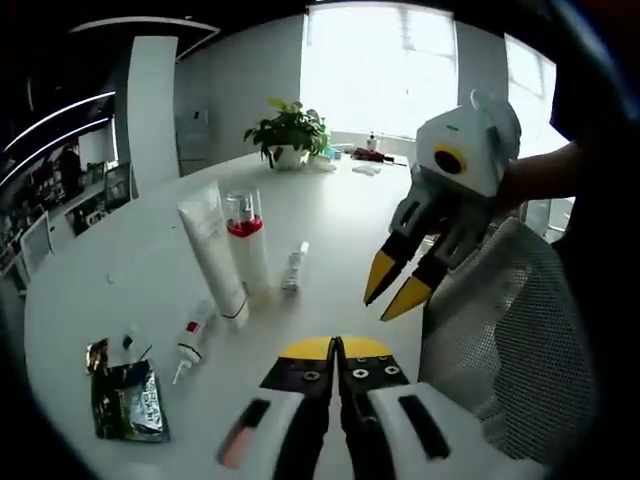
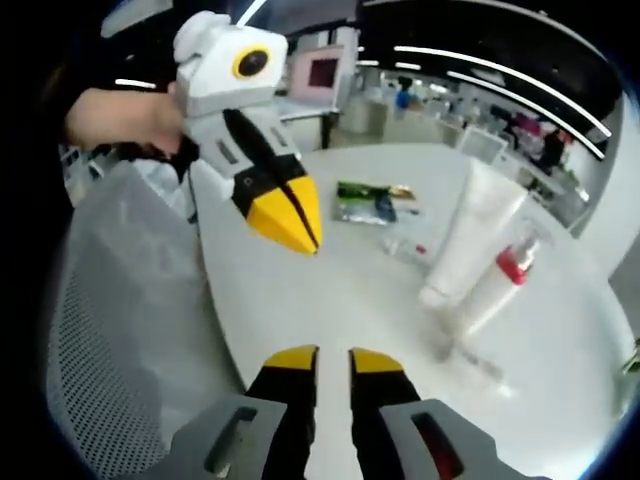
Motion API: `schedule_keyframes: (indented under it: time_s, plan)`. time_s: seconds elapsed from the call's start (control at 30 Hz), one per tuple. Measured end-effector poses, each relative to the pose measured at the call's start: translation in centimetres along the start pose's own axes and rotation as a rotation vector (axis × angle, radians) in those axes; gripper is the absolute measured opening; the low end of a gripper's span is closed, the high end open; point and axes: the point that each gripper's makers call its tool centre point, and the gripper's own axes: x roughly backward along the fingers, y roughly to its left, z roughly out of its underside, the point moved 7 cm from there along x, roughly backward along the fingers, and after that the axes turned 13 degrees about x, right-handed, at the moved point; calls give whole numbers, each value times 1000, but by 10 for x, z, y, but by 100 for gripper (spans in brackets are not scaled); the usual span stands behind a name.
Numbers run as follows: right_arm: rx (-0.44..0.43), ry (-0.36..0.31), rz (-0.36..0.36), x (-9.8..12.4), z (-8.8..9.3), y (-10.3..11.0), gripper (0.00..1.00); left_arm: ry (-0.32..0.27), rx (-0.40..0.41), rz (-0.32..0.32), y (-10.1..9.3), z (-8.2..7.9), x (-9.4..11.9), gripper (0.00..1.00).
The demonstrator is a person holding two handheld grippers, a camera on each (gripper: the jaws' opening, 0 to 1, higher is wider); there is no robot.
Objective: Arrange the skincare products in the storage area until every visible bottle or jar stands upright without overlapping.
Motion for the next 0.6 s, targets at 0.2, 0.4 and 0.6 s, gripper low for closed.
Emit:
schedule_keyframes:
  time_s: [0.2, 0.4, 0.6]
  plan:
    - [-3, 7, -9, -1, 2, 3, 10, 13, 4, -1, -2, 3, 0, 15]
    - [-41, 2, -2, 2, 3, 0, 26, 37, 11, -41, 3, 6, 2, 35]
    - [-157, -56, 45, 5, 0, -13, 59, 17, 136, -90, 10, 7, 9, 51]
